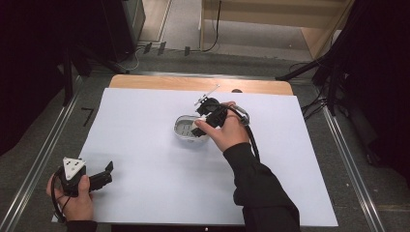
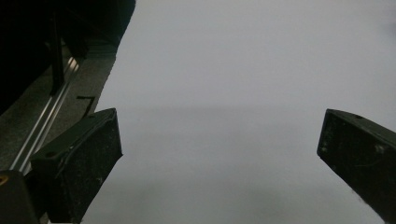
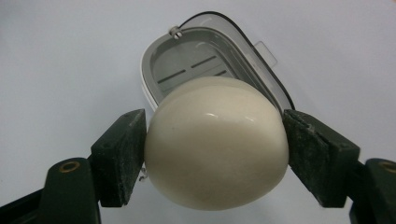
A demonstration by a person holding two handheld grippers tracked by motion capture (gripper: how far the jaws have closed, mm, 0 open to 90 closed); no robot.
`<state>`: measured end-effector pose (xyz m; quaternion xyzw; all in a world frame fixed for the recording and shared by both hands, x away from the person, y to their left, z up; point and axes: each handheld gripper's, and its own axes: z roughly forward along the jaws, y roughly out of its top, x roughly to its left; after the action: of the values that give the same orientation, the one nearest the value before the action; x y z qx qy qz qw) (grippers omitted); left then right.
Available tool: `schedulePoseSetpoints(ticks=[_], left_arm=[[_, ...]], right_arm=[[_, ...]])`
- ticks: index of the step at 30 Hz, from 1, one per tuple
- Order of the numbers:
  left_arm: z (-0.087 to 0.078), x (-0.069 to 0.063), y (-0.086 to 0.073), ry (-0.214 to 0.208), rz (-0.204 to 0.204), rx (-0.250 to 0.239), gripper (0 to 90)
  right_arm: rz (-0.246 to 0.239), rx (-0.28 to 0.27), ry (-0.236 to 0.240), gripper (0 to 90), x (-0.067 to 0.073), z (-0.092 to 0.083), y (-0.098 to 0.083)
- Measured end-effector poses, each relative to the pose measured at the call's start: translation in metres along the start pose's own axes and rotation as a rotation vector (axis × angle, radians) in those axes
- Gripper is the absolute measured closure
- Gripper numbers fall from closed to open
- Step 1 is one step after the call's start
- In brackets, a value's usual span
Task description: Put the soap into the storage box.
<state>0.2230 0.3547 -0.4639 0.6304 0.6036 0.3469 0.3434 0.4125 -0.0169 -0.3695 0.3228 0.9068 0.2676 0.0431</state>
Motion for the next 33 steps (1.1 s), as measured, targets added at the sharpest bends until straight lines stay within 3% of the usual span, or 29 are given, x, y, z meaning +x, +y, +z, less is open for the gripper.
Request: schedulePoseSetpoints(ticks=[8, 20, 33], left_arm=[[0.000, 0.000, 0.000, -0.002, -0.005, -0.001, 0.1], [0.000, 0.000, 0.000, -0.002, -0.003, 0.000, 0.2], [0.000, 0.000, 0.000, -0.003, -0.005, -0.001, 0.1]], right_arm=[[-0.008, 0.006, -0.002, 24.8, 0.004, 0.008, 0.011], [-0.005, 0.003, -0.006, 24.9, 0.003, 0.013, 0.014], [0.010, 0.037, -0.002, 24.8, 0.004, 0.026, 0.016]])
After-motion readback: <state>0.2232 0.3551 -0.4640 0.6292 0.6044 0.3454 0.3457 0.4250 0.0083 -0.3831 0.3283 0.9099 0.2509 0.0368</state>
